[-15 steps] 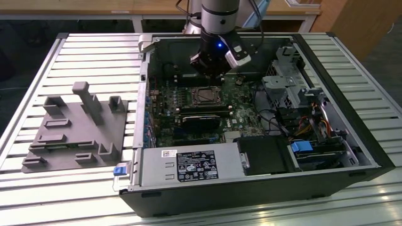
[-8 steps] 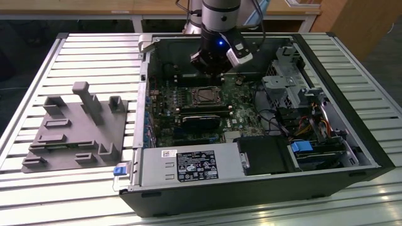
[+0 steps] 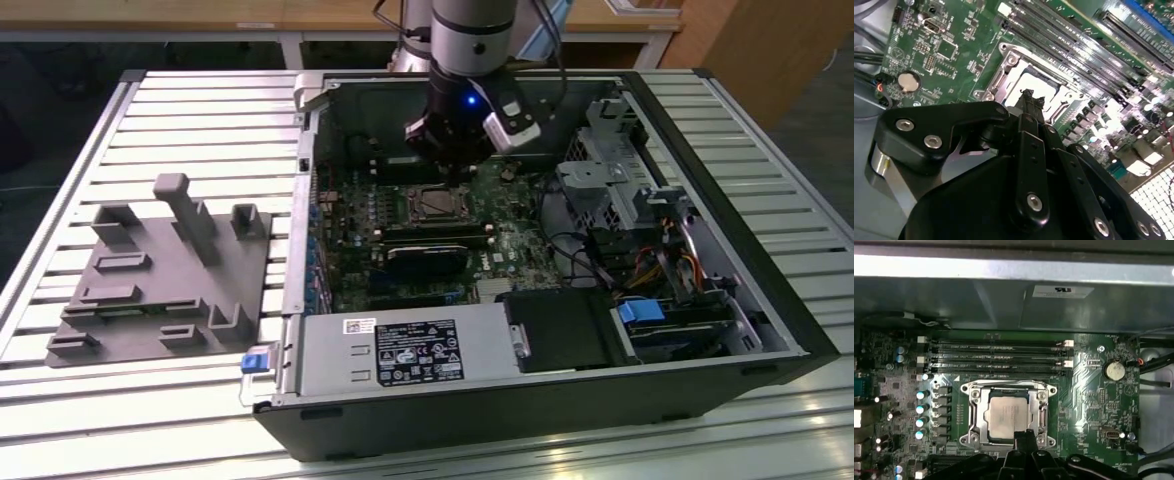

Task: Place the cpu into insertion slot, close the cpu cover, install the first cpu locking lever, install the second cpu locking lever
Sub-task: 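Install the second cpu locking lever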

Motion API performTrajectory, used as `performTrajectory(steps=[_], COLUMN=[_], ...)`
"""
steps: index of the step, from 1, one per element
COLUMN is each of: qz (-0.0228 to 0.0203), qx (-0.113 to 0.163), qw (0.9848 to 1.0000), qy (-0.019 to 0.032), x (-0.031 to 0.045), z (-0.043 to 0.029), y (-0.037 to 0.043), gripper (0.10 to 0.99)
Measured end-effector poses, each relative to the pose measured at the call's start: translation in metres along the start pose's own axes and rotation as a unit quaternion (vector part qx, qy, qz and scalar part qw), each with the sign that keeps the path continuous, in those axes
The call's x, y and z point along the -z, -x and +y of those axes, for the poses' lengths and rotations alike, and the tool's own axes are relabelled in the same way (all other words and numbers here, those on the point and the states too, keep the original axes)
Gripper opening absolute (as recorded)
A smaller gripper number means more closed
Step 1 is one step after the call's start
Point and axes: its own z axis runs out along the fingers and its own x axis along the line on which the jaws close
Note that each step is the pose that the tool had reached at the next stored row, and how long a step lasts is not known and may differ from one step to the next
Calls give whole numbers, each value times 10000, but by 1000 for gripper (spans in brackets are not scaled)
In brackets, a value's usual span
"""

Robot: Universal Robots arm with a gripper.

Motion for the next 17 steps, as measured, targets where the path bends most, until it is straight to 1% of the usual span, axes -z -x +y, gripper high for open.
performTrajectory(steps=[2, 3, 4, 5, 7, 9, 10, 12, 14, 17], qz=[59, 122, 141, 140, 140, 140, 140, 139, 140, 141], qx=[-2, -4, -4, -5, -4, -4, -4, -4, -2, 25], qw=[10000, 9999, 9999, 9998, 9996, 9995, 9994, 9993, 9993, 9993], qy=[4, 10, 37, 118, 232, 301, 320, 341, 342, 342], x=[-1, -4, -9, -17, -25, -37, -42, -50, -52, -62], z=[-29, -72, -121, -162, -194, -237, -259, -313, -344, -370], y=[5, 9, 10, 9, 9, 8, 7, 5, 0, -19], gripper=[106, 106, 106, 106, 106, 106, 106, 106, 106, 106])
